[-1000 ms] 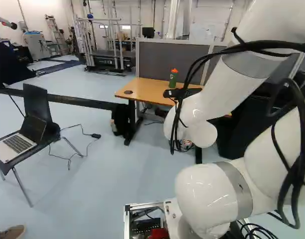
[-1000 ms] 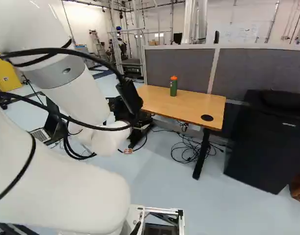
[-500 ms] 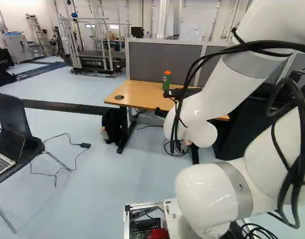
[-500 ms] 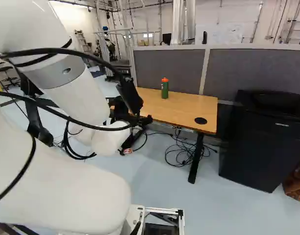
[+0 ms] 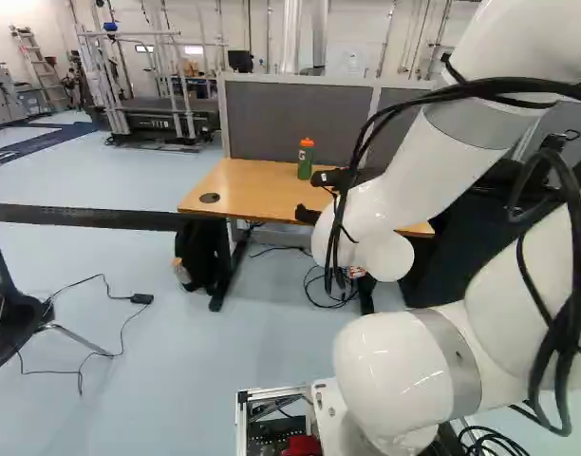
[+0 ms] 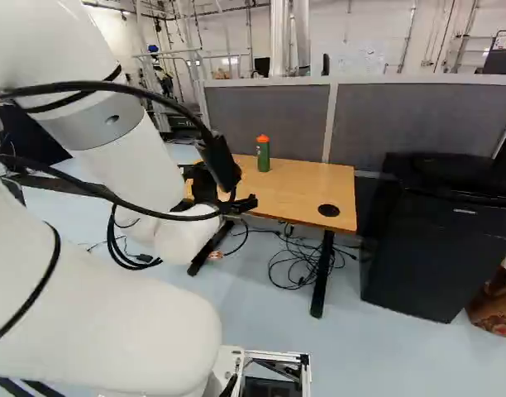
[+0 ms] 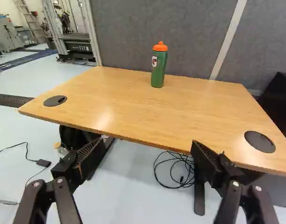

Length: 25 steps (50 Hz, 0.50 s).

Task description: Pick up the green bottle from the table

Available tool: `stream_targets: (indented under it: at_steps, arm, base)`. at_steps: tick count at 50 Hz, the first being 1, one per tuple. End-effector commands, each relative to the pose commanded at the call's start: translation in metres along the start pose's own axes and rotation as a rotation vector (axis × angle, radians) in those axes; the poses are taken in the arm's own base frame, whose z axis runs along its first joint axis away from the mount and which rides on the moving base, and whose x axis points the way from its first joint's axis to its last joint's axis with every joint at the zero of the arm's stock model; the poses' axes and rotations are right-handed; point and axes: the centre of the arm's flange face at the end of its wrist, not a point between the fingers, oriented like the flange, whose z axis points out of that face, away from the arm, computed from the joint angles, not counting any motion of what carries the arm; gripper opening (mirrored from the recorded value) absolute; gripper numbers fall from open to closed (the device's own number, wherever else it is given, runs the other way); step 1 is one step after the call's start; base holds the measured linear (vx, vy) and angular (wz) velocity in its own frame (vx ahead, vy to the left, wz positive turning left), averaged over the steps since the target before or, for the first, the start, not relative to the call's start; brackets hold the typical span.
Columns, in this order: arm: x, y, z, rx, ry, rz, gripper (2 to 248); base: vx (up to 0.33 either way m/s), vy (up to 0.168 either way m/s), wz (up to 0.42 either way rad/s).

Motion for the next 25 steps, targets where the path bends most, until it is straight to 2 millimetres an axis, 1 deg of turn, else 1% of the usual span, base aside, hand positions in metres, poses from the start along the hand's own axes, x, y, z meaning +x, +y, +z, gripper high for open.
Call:
stream_targets:
  at_steps: [8, 25]
  arm:
    - [0.0000, 0.0000, 0.0000, 0.000, 0.000, 0.000, 247]
    - [0.0000, 0.0000, 0.0000, 0.000, 0.000, 0.000, 247]
  base:
    - [0.191, 0.028, -0.095]
    - [0.195, 0.043, -0.044]
